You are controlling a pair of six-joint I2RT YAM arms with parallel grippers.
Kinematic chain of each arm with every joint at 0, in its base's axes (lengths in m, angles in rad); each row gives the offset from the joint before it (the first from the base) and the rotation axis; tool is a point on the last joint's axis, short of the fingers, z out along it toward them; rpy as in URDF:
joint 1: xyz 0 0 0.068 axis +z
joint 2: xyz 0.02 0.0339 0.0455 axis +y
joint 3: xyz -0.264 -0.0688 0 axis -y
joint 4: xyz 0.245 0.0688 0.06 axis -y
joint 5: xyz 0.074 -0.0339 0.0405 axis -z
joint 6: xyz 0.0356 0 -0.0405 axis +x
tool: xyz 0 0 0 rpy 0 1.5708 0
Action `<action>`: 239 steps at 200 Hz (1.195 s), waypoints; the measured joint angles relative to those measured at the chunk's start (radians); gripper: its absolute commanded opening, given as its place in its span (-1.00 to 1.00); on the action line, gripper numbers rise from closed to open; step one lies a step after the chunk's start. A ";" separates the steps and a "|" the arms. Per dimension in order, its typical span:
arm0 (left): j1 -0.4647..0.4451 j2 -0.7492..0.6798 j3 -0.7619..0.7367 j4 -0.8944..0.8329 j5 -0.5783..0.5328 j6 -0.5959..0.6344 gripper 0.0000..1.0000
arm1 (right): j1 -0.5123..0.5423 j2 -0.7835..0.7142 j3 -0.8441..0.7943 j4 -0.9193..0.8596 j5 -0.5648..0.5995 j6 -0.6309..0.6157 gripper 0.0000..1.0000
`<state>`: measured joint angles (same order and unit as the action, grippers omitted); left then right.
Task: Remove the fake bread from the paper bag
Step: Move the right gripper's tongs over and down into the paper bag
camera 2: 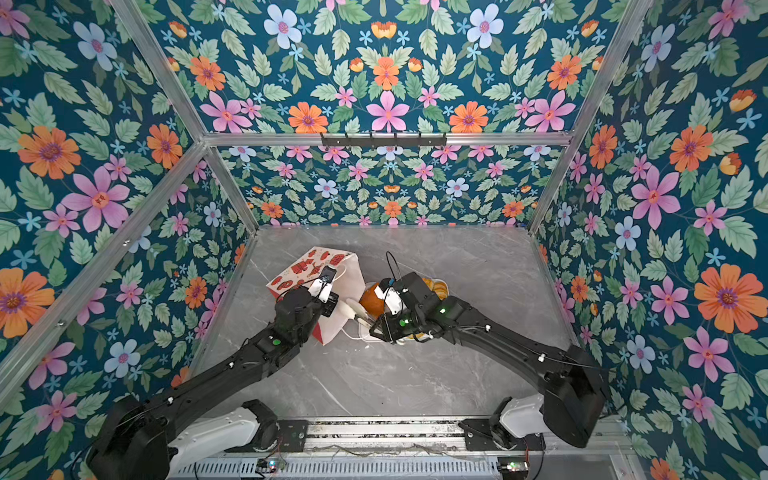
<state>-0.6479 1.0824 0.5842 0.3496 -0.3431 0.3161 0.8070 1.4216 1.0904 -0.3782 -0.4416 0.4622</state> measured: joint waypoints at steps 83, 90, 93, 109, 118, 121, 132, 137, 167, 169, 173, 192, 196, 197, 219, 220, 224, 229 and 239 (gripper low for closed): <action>-0.001 0.011 -0.012 0.012 0.035 -0.003 -1.00 | 0.000 0.352 0.218 0.071 -0.063 0.078 -0.28; -0.001 0.010 -0.013 0.015 0.036 -0.003 -1.00 | -0.001 0.370 0.219 0.087 -0.074 0.095 -0.28; -0.001 0.010 -0.014 0.016 0.037 -0.003 -1.00 | -0.001 0.378 0.219 0.095 -0.079 0.102 -0.28; -0.001 0.007 -0.017 0.018 0.045 -0.003 -1.00 | -0.001 0.414 0.217 0.148 -0.103 0.151 -0.29; -0.001 0.007 -0.018 0.018 0.046 -0.003 -1.00 | -0.002 0.431 0.216 0.180 -0.117 0.180 -0.29; -0.001 0.007 -0.018 0.018 0.047 -0.003 -1.00 | -0.002 0.437 0.216 0.191 -0.123 0.192 -0.29; -0.001 0.007 -0.020 0.018 0.050 -0.003 -1.00 | -0.003 0.455 0.216 0.236 -0.137 0.226 -0.29; -0.001 0.007 -0.021 0.020 0.051 -0.003 -1.00 | -0.005 0.463 0.216 0.256 -0.144 0.245 -0.29; -0.002 -0.002 -0.031 0.021 0.053 -0.002 -1.00 | -0.015 0.487 0.193 0.373 -0.169 0.336 -0.30; -0.002 -0.003 -0.032 0.021 0.053 -0.002 -1.00 | -0.016 0.487 0.190 0.380 -0.171 0.341 -0.30; -0.002 -0.005 -0.032 0.021 0.053 -0.002 -1.00 | -0.019 0.488 0.182 0.399 -0.174 0.355 -0.30; -0.002 -0.014 -0.038 0.021 0.053 -0.002 -1.00 | -0.035 0.495 0.141 0.483 -0.185 0.422 -0.30; -0.002 -0.016 -0.039 0.021 0.053 -0.002 -1.00 | -0.038 0.497 0.135 0.497 -0.187 0.433 -0.30; -0.002 -0.016 -0.039 0.021 0.053 -0.002 -1.00 | -0.039 0.499 0.132 0.502 -0.188 0.438 -0.30; -0.002 -0.023 -0.042 0.021 0.053 -0.003 -1.00 | -0.049 0.517 0.112 0.566 -0.203 0.503 -0.29; -0.002 -0.023 -0.043 0.021 0.053 -0.003 -1.00 | -0.049 0.517 0.111 0.568 -0.203 0.505 -0.29; -0.002 -0.023 -0.043 0.021 0.053 -0.003 -1.00 | -0.049 0.520 0.110 0.583 -0.208 0.515 -0.29; -0.002 -0.023 -0.044 0.021 0.053 -0.003 -1.00 | -0.048 0.524 0.107 0.603 -0.212 0.528 -0.29; -0.002 -0.023 -0.044 0.021 0.054 -0.003 -1.00 | -0.047 0.530 0.100 0.638 -0.219 0.548 -0.29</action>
<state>-0.6498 1.0595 0.5400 0.3702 -0.2893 0.3134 0.7601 1.9518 1.1908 0.2596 -0.6605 1.0103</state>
